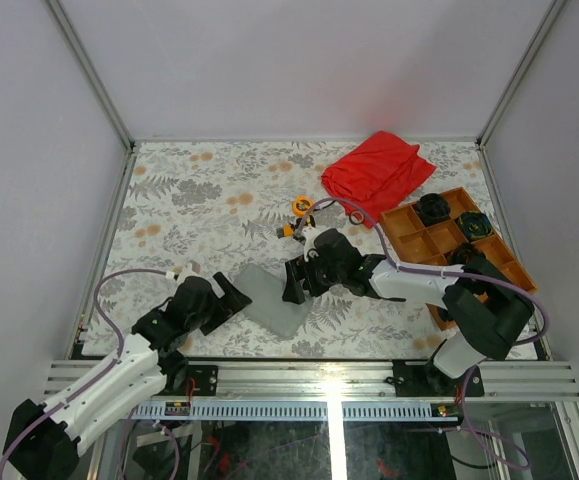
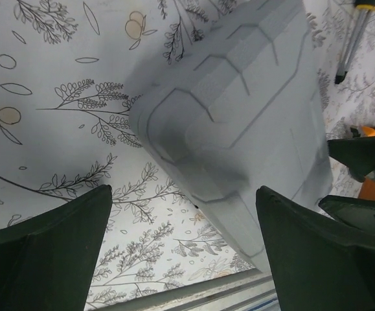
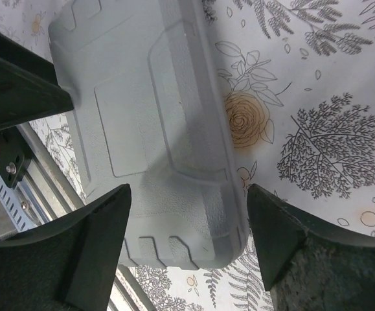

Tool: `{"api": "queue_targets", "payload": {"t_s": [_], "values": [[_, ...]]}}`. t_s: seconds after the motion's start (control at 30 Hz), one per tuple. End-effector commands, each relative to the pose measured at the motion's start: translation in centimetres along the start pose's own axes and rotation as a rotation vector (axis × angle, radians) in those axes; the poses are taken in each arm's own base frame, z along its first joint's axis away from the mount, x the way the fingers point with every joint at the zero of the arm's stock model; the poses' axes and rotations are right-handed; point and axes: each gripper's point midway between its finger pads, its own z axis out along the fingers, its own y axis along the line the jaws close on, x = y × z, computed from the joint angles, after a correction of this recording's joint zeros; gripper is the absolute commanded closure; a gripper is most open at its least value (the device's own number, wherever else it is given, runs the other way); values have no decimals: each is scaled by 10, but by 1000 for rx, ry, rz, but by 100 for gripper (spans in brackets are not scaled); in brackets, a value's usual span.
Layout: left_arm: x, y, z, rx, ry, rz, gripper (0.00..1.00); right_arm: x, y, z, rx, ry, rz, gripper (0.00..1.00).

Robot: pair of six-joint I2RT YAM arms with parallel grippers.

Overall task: Sort the tools into containers
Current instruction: Move the storage box to the center of the board, then adjust the storage box at the center of the board.

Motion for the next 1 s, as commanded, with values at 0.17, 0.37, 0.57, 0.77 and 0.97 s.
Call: {"api": "queue_targets", "payload": {"t_s": [0.17, 0.37, 0.57, 0.77, 0.97], "values": [[4, -24, 17, 142, 17, -17, 16, -4, 16, 8, -95, -34, 11, 29], [2, -37, 24, 187, 13, 43, 22, 9, 4, 2, -22, -46, 166, 38], [3, -54, 37, 223, 48, 116, 25, 31, 5, -5, 22, -87, 332, 41], [4, -78, 46, 270, 95, 186, 26, 41, 8, -19, 100, -167, 370, 39], [-5, -70, 36, 231, 44, 201, 15, 34, -11, -38, 201, -247, 344, 24]]}}
